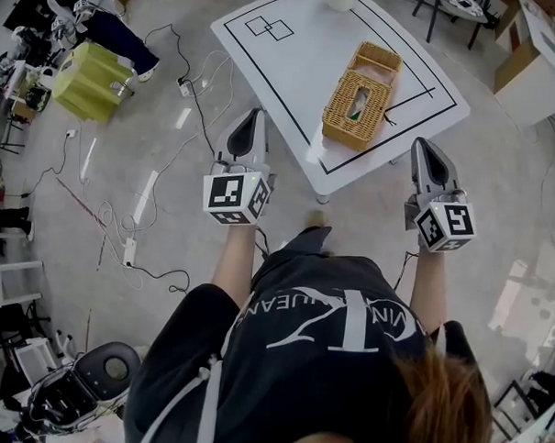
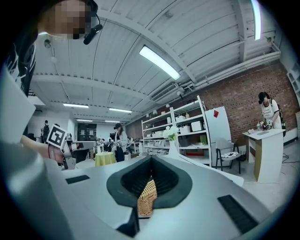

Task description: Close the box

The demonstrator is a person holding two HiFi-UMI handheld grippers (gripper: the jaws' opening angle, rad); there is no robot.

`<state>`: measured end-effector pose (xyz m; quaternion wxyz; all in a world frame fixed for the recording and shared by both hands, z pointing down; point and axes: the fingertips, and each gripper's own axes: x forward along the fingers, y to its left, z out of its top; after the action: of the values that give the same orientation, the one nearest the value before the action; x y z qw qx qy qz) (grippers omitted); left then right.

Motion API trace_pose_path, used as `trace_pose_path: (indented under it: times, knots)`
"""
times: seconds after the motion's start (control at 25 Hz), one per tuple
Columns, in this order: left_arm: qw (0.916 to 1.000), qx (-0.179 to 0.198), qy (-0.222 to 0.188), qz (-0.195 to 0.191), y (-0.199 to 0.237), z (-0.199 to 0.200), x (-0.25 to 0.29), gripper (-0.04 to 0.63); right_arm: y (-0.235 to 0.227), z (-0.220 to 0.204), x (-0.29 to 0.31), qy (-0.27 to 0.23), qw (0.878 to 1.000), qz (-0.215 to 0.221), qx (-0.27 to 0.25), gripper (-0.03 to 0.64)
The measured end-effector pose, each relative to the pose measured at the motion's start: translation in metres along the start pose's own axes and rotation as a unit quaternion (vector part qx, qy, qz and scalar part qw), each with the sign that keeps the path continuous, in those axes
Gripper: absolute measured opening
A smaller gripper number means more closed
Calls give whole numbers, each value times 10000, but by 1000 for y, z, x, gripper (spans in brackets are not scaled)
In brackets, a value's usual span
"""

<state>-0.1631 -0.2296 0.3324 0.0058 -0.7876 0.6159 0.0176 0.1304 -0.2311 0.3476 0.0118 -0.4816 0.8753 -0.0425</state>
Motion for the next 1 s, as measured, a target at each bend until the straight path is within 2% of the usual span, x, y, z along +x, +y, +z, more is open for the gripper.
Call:
trace_pose_path:
  times: [1.0]
  knots:
    - [9999,-38,80,93,6,-8,-6,6,8,-17,-1,124,9998,82,126,-3]
